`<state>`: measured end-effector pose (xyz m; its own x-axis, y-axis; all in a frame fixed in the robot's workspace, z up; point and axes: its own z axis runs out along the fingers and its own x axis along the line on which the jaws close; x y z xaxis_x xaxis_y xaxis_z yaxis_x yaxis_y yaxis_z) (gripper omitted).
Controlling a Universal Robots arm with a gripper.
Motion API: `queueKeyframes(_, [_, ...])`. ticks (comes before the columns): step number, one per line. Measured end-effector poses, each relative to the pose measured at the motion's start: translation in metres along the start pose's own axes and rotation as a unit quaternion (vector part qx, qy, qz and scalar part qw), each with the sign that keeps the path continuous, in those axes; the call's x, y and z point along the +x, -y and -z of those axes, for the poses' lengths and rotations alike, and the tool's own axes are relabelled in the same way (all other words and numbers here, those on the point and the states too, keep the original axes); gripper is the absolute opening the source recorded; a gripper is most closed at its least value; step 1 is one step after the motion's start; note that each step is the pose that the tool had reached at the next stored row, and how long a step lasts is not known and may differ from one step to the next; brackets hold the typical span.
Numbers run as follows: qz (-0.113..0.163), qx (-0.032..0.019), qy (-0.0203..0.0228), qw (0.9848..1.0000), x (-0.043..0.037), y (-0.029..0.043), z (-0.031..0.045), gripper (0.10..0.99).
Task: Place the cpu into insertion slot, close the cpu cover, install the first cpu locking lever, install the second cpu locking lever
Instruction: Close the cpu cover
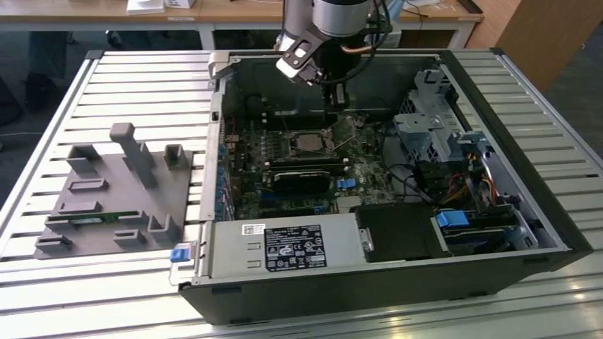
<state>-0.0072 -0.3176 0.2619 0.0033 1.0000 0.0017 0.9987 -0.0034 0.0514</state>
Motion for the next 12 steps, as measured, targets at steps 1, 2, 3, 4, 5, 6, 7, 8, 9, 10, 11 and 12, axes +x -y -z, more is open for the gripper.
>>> queueKeyframes(1, [0.000,0.0000,-0.0001,1.0000,0.0000,-0.0002,0.0000,0.106])
queueKeyframes(2, [0.000,0.0001,-0.0002,1.0000,0.0000,-0.0005,0.0000,0.106])
queueKeyframes(3, [0.000,0.0002,-0.0001,1.0000,0.0000,-0.0011,0.0000,0.106])
queueKeyframes(4, [0.000,0.0004,0.0000,1.0000,0.0000,-0.0021,0.0000,0.106])
queueKeyframes(5, [0.000,0.0005,0.0000,1.0000,0.0000,-0.0035,0.0000,0.106])
queueKeyframes(6, [0.000,0.0008,0.0000,1.0000,0.0000,-0.0053,-0.0001,0.106])
queueKeyframes(7, [0.000,0.0010,0.0000,1.0000,0.0000,-0.0075,-0.0003,0.106])
queueKeyframes(8, [0.000,0.0013,0.0000,1.0000,0.0000,-0.0096,-0.0004,0.106])
queueKeyframes(9, [0.000,0.0016,0.0001,1.0000,0.0000,-0.0118,-0.0005,0.106])
queueKeyframes(10, [0.000,0.0019,0.0001,1.0000,0.0000,-0.0137,-0.0006,0.106])
queueKeyframes(11, [0.000,0.0021,0.0001,1.0000,0.0000,-0.0157,-0.0006,0.106])
queueKeyframes(12, [0.000,0.0023,0.0001,1.0000,0.0001,-0.0172,-0.0007,0.106])
